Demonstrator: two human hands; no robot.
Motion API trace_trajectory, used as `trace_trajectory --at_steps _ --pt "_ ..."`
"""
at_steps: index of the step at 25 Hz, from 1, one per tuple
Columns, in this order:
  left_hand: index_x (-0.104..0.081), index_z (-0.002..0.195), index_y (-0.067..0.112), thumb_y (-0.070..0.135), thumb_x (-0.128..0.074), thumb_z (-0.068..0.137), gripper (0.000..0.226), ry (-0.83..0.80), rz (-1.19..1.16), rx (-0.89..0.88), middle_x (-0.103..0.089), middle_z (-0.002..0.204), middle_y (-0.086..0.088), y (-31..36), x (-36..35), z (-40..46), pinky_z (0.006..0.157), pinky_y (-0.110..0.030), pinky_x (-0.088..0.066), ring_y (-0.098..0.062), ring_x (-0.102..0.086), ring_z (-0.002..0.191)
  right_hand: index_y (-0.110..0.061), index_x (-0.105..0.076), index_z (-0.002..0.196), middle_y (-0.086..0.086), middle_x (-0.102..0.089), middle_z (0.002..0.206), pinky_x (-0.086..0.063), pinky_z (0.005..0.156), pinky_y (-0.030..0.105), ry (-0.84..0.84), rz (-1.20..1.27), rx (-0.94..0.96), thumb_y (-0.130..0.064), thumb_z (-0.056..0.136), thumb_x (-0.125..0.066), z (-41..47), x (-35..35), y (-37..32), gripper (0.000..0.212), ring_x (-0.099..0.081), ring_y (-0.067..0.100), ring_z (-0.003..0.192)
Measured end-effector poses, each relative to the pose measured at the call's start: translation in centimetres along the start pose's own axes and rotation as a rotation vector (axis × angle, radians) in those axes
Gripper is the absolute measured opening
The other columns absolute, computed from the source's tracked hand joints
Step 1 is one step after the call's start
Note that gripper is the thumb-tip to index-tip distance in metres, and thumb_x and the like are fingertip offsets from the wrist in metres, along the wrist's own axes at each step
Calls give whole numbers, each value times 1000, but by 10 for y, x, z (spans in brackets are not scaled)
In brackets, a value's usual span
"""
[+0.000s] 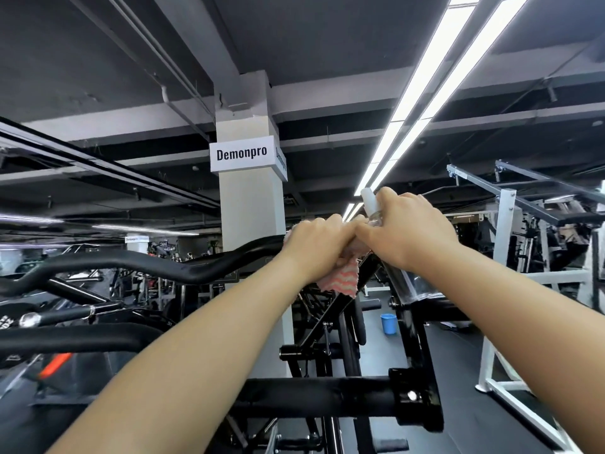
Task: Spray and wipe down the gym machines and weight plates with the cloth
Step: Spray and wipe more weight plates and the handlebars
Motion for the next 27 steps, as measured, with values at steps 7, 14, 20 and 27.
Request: trace_trajectory --at_steps 7,14,20,27 --pt "-35 141 15 44 -33 90 59 51 225 -116 -56 92 -9 -60 -11 -39 59 -31 -29 -28 -58 76 -15 -39 94 6 -61 108 -12 115 37 6 -188 30 -44 87 -45 -4 -10 -12 30 -45 22 121" --pt "-22 140 11 28 -68 78 79 -6 234 -50 -58 98 -7 -110 -30 -80 67 -33 -40 -27 -60 81 -16 -40 91 3 -51 108 -29 100 32 -69 -17 188 -43 87 -50 -12 -43 -42 29 -44 24 115" --pt "-50 129 21 14 -46 84 46 -190 386 -22 -58 125 3 -176 -29 -154 99 -38 -30 -20 -52 115 -15 -48 96 0 -54 111 -17 108 31 -156 12 308 -41 87 -50 2 -68 -50 28 -43 20 122" --pt "-47 133 17 26 -55 92 43 41 -500 296 -49 135 -3 -120 16 -83 103 -33 -35 -21 -43 126 -24 -28 68 -6 -42 69 -29 63 33 -166 119 144 -42 85 -53 9 -63 -60 35 -44 24 77"
Point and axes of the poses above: each hand's wrist, its own z-axis towards the middle knuckle, its own x-axis out of the back of the hand, y = z × x, the point moved 1 cm from there along z, towards the middle knuckle
